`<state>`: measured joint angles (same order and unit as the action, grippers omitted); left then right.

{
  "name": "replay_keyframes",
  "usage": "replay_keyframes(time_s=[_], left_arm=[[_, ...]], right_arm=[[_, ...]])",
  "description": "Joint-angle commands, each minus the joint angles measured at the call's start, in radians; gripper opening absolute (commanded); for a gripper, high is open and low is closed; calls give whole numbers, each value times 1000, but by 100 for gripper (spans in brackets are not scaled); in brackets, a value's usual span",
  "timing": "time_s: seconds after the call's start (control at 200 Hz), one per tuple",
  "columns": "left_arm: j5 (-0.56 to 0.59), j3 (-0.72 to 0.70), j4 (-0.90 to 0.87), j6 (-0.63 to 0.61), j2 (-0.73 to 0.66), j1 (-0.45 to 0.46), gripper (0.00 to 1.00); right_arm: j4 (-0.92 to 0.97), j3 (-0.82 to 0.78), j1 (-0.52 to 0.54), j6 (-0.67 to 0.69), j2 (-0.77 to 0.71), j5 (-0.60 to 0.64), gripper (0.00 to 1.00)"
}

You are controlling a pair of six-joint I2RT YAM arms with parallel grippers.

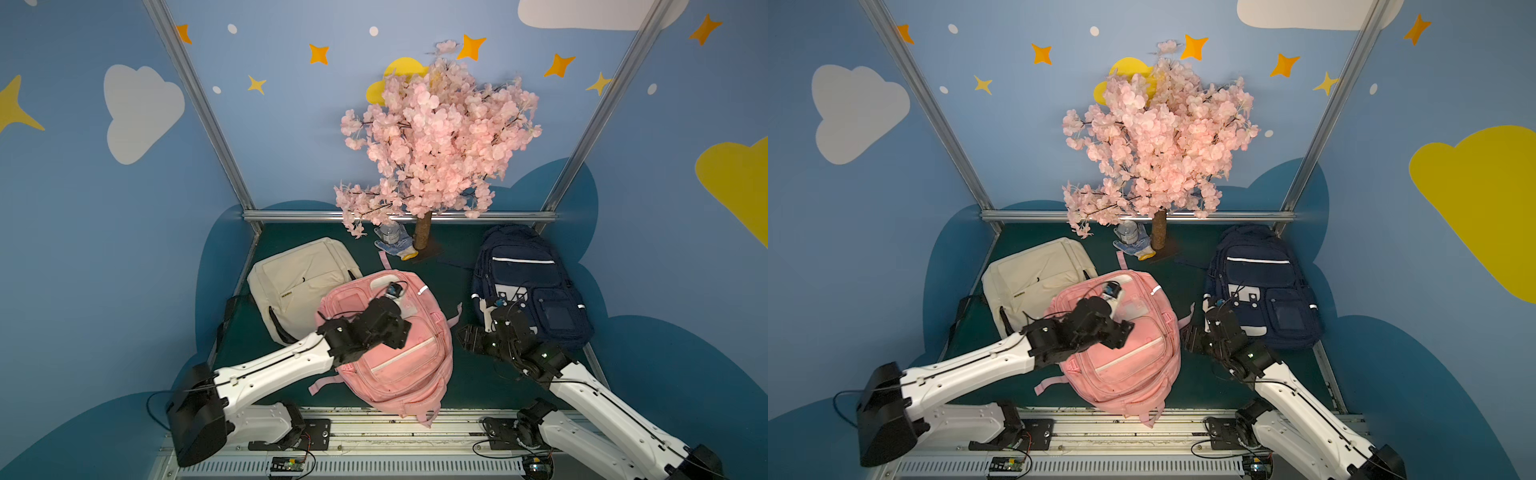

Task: Zip up the backpack
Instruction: Pick up the backpack from the center of the board.

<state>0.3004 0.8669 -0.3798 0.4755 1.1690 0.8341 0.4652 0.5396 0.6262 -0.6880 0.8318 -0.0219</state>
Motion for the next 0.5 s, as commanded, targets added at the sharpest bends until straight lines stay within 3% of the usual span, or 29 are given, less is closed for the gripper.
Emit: replay_keyframes(time_s=[0.0,0.1,0.18,0.385,0.496], left_arm=[[43,-74,-264,171,-116,-159,77],[-57,-128,-258,154,-160,-334,78],[-140,-155,-206,157,-148,-415,78],[-249,-165,-93,161,-21,-449,73],[-279,-167,-52,160,38,-448,65]], right_arm=[[6,-21,77,-185,13,42,67],[-24,-23,128,-236,69,69,68],[-73,-26,140,-250,125,49,68],[-128,-11,150,-267,261,8,68],[-156,11,152,-253,338,-39,68]])
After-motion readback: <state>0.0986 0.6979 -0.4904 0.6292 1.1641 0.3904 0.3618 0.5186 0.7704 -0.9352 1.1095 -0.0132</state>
